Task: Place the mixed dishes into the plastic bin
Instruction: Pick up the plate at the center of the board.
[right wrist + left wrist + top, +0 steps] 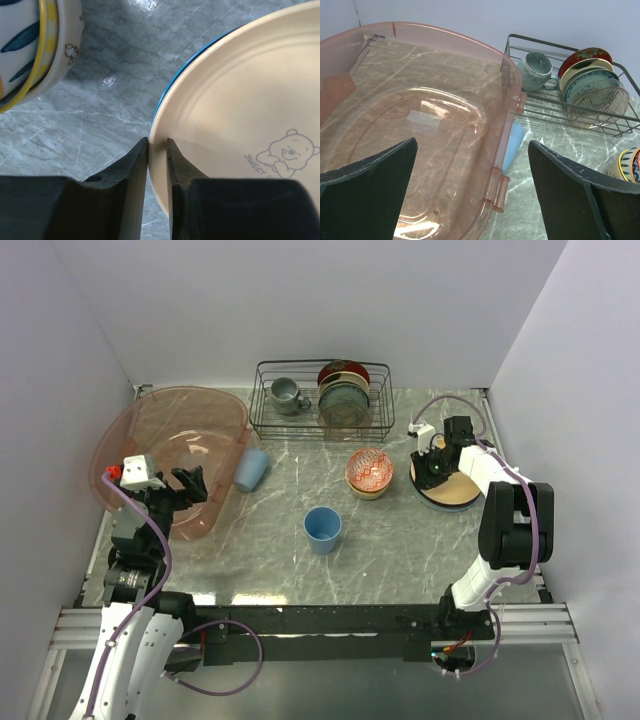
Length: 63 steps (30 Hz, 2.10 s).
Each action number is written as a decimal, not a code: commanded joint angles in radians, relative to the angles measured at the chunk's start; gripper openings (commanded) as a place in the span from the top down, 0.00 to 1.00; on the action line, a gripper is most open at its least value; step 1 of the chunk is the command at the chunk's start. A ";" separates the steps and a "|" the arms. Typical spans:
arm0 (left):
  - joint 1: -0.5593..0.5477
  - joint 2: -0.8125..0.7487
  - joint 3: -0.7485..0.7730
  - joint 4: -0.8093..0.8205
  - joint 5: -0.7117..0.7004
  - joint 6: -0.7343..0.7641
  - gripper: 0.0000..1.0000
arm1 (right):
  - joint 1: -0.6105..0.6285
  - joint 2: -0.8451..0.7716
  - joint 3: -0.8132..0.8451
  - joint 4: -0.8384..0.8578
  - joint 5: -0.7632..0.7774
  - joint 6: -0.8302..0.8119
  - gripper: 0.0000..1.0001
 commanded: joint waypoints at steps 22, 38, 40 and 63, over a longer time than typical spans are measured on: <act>-0.001 -0.015 -0.001 0.047 0.002 0.014 0.01 | -0.009 -0.001 0.060 -0.107 -0.104 0.022 0.77; -0.001 -0.016 -0.002 0.047 0.004 0.014 0.01 | -0.018 0.018 0.074 -0.133 -0.135 0.024 0.65; -0.001 -0.016 -0.002 0.047 0.004 0.015 0.01 | -0.018 0.018 0.077 -0.133 -0.137 0.025 0.66; -0.001 -0.018 -0.002 0.047 0.002 0.017 0.01 | -0.041 0.013 0.082 -0.157 -0.196 0.028 0.66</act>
